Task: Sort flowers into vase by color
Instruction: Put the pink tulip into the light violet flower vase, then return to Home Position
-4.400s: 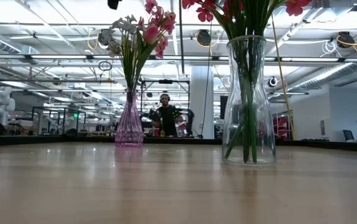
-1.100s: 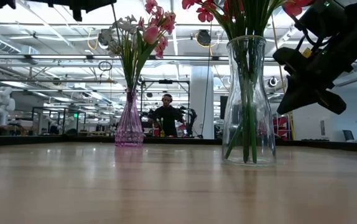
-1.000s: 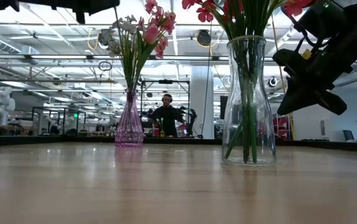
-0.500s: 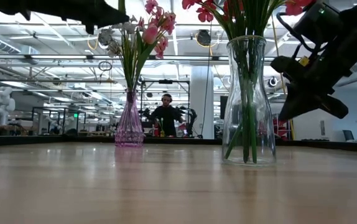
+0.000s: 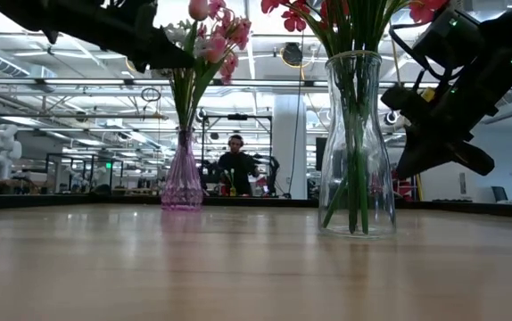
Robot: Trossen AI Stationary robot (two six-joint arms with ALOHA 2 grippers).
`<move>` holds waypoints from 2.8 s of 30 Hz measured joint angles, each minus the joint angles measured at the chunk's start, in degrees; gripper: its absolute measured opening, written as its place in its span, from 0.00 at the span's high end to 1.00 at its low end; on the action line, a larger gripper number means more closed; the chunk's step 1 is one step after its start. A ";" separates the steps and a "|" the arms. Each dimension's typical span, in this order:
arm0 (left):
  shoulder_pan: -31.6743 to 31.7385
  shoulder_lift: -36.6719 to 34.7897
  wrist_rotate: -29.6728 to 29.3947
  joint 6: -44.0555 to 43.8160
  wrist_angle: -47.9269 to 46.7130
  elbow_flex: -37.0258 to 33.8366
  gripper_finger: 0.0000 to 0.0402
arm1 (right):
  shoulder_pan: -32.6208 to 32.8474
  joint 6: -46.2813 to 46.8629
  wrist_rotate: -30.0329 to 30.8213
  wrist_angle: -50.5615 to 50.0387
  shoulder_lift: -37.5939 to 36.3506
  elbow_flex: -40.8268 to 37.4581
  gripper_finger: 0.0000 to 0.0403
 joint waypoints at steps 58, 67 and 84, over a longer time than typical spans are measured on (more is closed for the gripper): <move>-4.39 -11.96 0.07 -8.10 -22.39 2.15 0.52 | 0.00 -1.62 -0.26 2.19 1.98 0.00 1.00; -10.34 -17.70 3.98 -15.02 -25.89 -0.39 0.52 | -0.01 -3.12 -0.26 2.19 1.98 0.00 1.00; -16.84 -25.72 9.15 -8.97 -6.14 -23.02 0.52 | 0.01 -4.69 -0.48 2.46 1.96 0.00 1.00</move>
